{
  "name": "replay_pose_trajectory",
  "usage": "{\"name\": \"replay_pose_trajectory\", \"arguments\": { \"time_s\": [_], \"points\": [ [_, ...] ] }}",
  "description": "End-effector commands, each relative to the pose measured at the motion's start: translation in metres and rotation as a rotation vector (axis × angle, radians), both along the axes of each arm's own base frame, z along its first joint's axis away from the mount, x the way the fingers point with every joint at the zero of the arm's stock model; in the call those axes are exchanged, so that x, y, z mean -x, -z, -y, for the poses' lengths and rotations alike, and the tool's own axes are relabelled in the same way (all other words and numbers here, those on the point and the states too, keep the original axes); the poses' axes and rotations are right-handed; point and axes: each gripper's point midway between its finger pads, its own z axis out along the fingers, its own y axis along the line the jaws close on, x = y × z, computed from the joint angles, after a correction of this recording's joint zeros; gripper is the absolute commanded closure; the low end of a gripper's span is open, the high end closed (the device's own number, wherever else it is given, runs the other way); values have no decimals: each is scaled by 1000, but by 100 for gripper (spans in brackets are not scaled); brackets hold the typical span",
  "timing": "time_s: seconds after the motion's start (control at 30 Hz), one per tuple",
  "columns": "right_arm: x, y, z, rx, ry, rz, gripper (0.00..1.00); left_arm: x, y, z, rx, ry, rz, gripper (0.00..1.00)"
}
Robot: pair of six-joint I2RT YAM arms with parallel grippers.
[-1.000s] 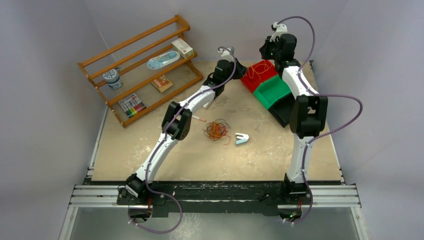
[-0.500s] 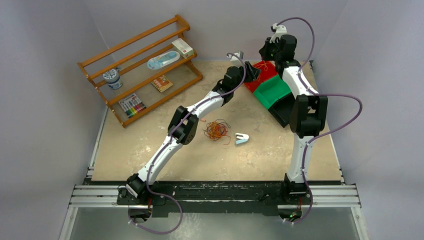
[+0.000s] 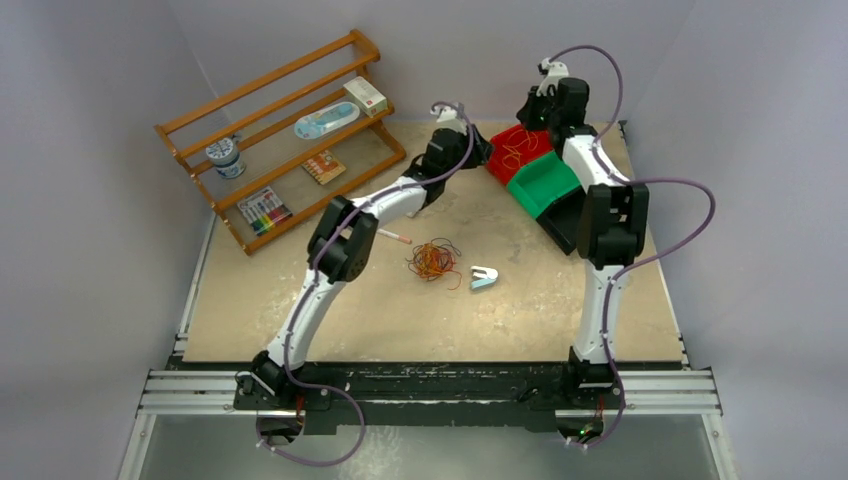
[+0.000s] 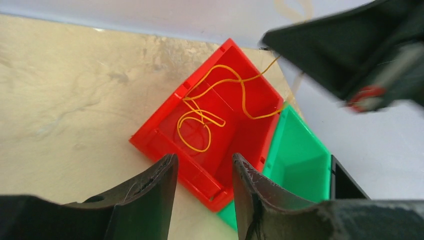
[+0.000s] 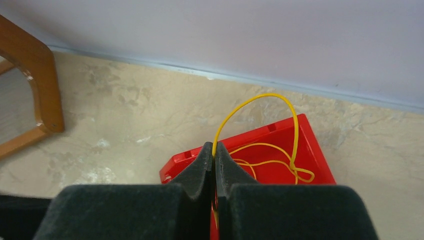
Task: Untangle the cables
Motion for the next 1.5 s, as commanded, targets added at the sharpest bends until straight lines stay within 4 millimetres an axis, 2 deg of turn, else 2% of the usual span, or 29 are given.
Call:
{"name": "replay_pose_trajectory", "arguments": {
  "time_s": [0.0, 0.23, 0.5, 0.77, 1.0, 1.2, 1.37, 1.47],
  "points": [
    [-8, 22, -4, 11, -51, -45, 100, 13, -150, -37, 85, -76, 233, 57],
    [-19, 62, -1, 51, -49, -118, 97, 29, -170, -93, 95, -174, 220, 58],
    [-13, 93, -7, 124, -83, -190, 91, 37, -180, -128, 52, -224, 205, 59],
    [3, 118, -40, 243, -191, -247, 75, 49, -173, -164, -10, -306, 172, 61],
    [23, 127, -71, 313, -286, -265, 70, 69, -172, -200, -84, -403, 156, 61],
    [51, 128, -103, 338, -401, -278, 66, 96, -152, -237, -153, -510, 87, 61],
    [84, 130, -126, 344, -515, -298, 65, 128, -127, -275, -230, -610, 7, 62],
    [102, 121, -137, 333, -559, -292, 65, 152, -110, -292, -261, -626, -45, 62]
  ]
}}
